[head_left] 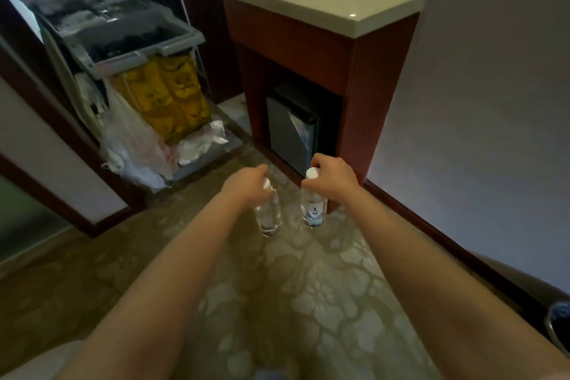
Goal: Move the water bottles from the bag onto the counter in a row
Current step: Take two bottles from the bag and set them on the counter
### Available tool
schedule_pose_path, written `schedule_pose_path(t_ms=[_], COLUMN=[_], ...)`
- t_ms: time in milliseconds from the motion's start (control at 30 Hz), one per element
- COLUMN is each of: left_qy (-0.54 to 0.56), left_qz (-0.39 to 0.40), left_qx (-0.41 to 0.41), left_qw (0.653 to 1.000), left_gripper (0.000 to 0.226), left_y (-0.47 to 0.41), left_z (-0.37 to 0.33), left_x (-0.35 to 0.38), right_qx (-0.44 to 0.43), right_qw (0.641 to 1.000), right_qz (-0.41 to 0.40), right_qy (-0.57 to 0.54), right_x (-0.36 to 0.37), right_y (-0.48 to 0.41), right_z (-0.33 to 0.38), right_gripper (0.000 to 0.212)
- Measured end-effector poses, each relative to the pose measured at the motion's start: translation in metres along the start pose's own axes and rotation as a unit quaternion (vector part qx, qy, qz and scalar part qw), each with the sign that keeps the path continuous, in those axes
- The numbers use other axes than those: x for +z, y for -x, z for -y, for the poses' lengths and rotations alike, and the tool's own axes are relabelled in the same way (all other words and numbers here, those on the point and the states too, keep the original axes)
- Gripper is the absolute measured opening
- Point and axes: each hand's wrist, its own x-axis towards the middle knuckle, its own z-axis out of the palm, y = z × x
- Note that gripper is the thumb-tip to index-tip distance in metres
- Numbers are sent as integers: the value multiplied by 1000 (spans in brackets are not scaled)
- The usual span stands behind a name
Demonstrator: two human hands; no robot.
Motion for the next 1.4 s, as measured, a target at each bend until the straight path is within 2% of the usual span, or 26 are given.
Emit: schedule_pose_path(t_ms=[300,467,733,967,1233,1400], left_qy=[28,70,155,161,225,217], left_qz=[-97,-159,-197,-245,-265,-265], left_qx=[32,54,111,170,254,315], left_qw=[994,983,962,941,902,885], left_gripper=[20,29,28,19,17,16], left_y=[-208,-322,-493,-623,-775,-874], left_z=[123,161,175,168,171,170], left_x=[-68,-131,-222,-307,-396,-436], right_qx=[-21,-23,-33,-74,-52,-12], right_qw=[999,995,975,937,900,883], right_qz=[-28,-93,-219,-325,-416,-455], right_qy=[34,27,-36,-109,-120,-116], right_x=[4,-25,-87,-150,-213,-248], right_y=[-227,-331,-498,-633,-775,-846], right_z=[78,124,169,205,231,236], right_gripper=[25,29,22,18,19,18])
